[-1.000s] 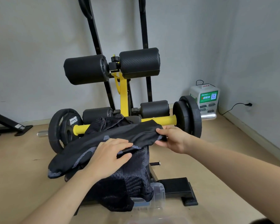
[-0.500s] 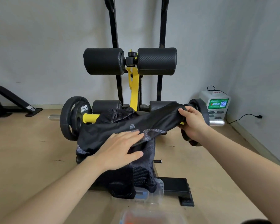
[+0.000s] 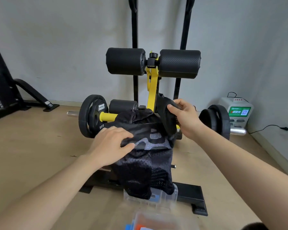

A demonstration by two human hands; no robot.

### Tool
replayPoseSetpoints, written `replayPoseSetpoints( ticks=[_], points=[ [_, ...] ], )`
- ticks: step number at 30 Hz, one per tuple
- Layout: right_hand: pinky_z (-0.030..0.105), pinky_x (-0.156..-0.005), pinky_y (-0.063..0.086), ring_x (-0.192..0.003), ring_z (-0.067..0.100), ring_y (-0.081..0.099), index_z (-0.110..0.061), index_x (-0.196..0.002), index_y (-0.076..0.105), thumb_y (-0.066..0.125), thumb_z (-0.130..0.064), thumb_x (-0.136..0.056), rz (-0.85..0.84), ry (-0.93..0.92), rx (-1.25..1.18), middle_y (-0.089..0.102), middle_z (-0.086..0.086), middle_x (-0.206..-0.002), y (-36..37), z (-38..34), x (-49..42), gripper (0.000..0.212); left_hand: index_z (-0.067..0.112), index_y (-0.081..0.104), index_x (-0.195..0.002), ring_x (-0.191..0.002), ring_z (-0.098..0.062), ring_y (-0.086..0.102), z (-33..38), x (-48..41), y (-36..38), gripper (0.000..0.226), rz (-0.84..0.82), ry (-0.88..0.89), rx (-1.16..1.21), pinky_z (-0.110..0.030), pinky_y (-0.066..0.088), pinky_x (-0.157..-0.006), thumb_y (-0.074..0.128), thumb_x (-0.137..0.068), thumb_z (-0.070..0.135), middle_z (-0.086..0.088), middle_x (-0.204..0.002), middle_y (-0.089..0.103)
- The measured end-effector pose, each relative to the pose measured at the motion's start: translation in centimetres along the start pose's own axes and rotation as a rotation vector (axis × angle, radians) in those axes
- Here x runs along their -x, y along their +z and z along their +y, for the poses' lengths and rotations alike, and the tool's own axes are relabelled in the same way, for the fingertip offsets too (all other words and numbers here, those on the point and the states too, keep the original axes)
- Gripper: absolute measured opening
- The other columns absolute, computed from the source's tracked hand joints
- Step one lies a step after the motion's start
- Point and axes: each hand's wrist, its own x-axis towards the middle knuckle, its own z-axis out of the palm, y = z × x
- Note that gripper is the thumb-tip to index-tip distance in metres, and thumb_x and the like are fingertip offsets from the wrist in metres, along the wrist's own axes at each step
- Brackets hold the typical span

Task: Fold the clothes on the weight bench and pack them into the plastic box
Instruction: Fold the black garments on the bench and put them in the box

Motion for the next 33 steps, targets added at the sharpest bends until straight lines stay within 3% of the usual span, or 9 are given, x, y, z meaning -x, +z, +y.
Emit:
replayPoseSetpoints(
  ticks=[3,6,10,13,16,18,23,27,33],
  points=[
    [0.034,-0.066,0.059,-0.077,0.023,0.070,-0.013,-0.090,0.061,0.064,-0.012,-0.094,-0.064,-0.040,0.022,0.069,0.010,-0.085,3.0,-0.2,0.4,0.005,0.039,0.068,-0.120,-0.120,-0.013,0.055,-3.6,1.0,-0.6,0.035,0.037,-0.176,0.014,-0.040,0.047,-0.098,0.057,-0.091,0.055,0.018,-0.130,0.063],
    [0.045,-0.080,0.060,-0.078,0.025,0.068,-0.015,-0.084,0.061,0.065,-0.013,-0.093,-0.098,-0.091,0.095,0.069,0.008,-0.083,5.9,0.1,0.5,0.010,0.037,0.065,-0.128,-0.130,-0.014,0.049,-5.6,2.5,0.0,0.037,-0.067,-0.222,0.157,-0.041,0.044,-0.105,0.061,-0.093,0.048,0.013,-0.141,0.057],
    [0.038,-0.082,0.055,-0.082,0.020,0.064,-0.012,-0.090,0.063,0.065,-0.014,-0.092,-0.153,-0.191,0.328,0.068,0.007,-0.086,9.1,1.3,1.0,0.004,0.038,0.048,-0.146,-0.145,-0.010,0.031,-6.2,4.0,0.7,0.049,-0.194,-0.174,0.270,-0.036,0.022,-0.120,0.058,-0.098,0.041,0.016,-0.155,0.038],
    [0.031,-0.077,0.050,-0.082,0.014,0.061,-0.010,-0.091,0.064,0.067,-0.015,-0.090,-0.268,-0.325,0.474,0.066,0.003,-0.087,11.1,2.1,1.8,0.005,0.039,0.053,-0.141,-0.141,-0.008,0.036,-7.1,4.6,0.3,0.046,-0.114,-0.202,0.319,-0.040,0.028,-0.120,0.061,-0.096,0.041,0.018,-0.150,0.044],
    [0.013,-0.091,0.041,-0.106,0.005,0.058,-0.018,-0.114,0.067,0.072,-0.025,-0.087,-0.588,-0.368,0.674,0.065,-0.007,-0.118,12.4,3.0,3.0,0.028,0.033,0.065,-0.130,-0.126,-0.006,0.050,-7.8,4.6,-0.4,0.036,0.021,-0.282,0.373,-0.041,0.040,-0.112,0.066,-0.094,0.034,0.018,-0.133,0.060],
    [0.014,-0.102,0.038,-0.121,0.003,0.052,-0.024,-0.129,0.060,0.078,-0.033,-0.081,-0.719,-0.386,0.773,0.057,-0.009,-0.137,12.4,3.5,3.7,0.052,0.030,0.069,-0.123,-0.115,-0.004,0.055,-7.9,4.5,-0.7,0.030,0.097,-0.319,0.414,-0.039,0.044,-0.108,0.067,-0.093,0.030,0.020,-0.120,0.063],
    [0.025,-0.100,0.048,-0.114,0.001,0.058,-0.030,-0.129,0.062,0.081,-0.034,-0.077,-0.618,-0.443,0.758,0.063,-0.016,-0.126,10.3,3.6,4.1,0.056,0.030,0.066,-0.127,-0.115,-0.003,0.057,-7.4,4.1,-0.7,0.035,0.177,-0.263,0.435,-0.037,0.046,-0.104,0.067,-0.092,0.029,0.016,-0.120,0.065],
    [0.029,-0.101,0.048,-0.114,0.001,0.058,-0.029,-0.122,0.065,0.077,-0.039,-0.079,-0.566,-0.515,0.876,0.065,-0.015,-0.123,7.8,3.5,4.1,0.045,0.036,0.061,-0.132,-0.125,-0.003,0.046,-5.9,3.4,-0.7,0.047,0.168,-0.083,0.357,-0.033,0.039,-0.106,0.053,-0.089,0.053,0.023,-0.129,0.057],
    [0.030,-0.111,0.037,-0.128,0.006,0.046,-0.030,-0.130,0.060,0.073,-0.048,-0.081,-0.512,-0.510,1.048,0.058,-0.013,-0.135,4.2,3.6,3.4,0.053,0.049,0.049,-0.139,-0.140,0.003,0.025,-4.5,2.0,-0.5,0.062,-0.104,0.032,0.144,-0.035,0.027,-0.112,0.035,-0.085,0.075,0.031,-0.142,0.046]
  ],
)
